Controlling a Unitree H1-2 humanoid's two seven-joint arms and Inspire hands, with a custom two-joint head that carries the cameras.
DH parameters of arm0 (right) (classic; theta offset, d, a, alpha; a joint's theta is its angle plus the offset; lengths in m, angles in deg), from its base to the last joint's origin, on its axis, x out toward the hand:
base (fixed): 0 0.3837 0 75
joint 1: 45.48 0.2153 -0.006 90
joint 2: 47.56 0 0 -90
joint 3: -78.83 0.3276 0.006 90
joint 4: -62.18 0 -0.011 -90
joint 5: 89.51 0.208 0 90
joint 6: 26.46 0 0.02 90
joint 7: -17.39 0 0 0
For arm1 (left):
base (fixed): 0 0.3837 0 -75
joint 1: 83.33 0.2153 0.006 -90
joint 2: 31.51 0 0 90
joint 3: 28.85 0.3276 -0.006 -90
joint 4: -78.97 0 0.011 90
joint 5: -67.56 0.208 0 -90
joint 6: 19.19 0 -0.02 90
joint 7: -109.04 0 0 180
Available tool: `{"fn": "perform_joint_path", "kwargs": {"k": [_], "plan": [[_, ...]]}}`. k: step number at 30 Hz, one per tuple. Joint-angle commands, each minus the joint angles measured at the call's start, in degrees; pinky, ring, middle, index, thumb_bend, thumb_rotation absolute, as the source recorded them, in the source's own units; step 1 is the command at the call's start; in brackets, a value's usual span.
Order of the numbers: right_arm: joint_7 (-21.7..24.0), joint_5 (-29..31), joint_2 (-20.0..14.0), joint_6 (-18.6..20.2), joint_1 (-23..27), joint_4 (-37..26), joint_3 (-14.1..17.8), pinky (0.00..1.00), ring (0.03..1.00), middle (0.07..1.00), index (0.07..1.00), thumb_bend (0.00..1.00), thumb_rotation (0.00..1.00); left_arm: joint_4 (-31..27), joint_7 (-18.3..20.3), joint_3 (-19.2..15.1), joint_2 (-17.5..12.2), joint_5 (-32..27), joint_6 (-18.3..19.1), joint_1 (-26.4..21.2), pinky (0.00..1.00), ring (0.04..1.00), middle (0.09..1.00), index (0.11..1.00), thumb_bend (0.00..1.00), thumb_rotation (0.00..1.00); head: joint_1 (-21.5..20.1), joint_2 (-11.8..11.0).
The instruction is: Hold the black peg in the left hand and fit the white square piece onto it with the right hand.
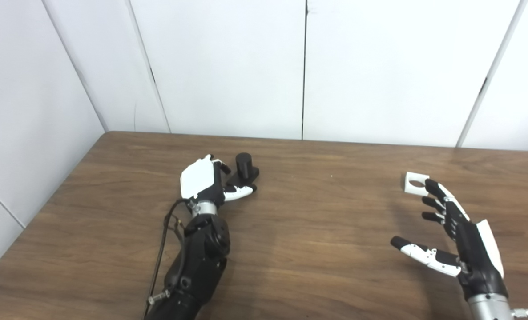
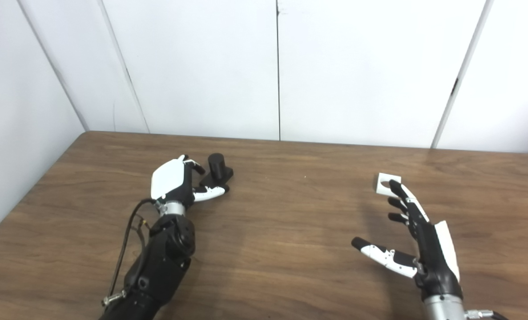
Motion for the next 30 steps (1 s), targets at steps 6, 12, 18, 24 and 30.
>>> {"fn": "perform_joint_path", "kwargs": {"k": [6,12,18,24,30], "plan": [[-0.95,-0.46,0.11,-3.17,1.35,-0.35,-0.01,0.75,0.847,0.902,0.892,0.71,0.26,0.15,10.26,-3.79,-0.94,9.37,0.79,-4.09,0.85,0.877,0.879,0.531,0.80,0.41,0.06,0.17],[-0.87,-0.26,0.14,-2.85,1.18,-0.57,0.17,0.76,0.854,0.908,0.894,0.70,0.27,-1.00,16.74,-3.89,-1.93,12.69,0.78,-4.69,0.88,0.859,0.840,0.560,0.83,0.43,0.10,0.23],[-1.23,-0.50,0.30,-3.14,1.12,-0.42,0.21,0.74,0.843,0.899,0.888,0.68,0.29,-3.29,23.27,-3.97,-2.93,12.46,0.79,-4.74,0.98,0.869,0.822,0.566,0.81,0.35,0.11,0.29],[-1.35,-0.19,0.23,-2.88,1.20,-0.52,0.11,0.74,0.846,0.904,0.888,0.67,0.31,-4.83,27.13,-3.39,-3.72,12.20,0.79,-4.22,0.98,0.872,0.824,0.575,0.80,0.30,0.04,0.32],[-1.22,0.05,0.23,-2.45,1.35,-0.77,0.10,0.74,0.853,0.909,0.890,0.67,0.32,-5.26,28.99,-3.52,-3.70,9.94,0.77,-4.00,1.00,0.896,0.847,0.589,0.78,0.26,-0.02,0.37]]}}
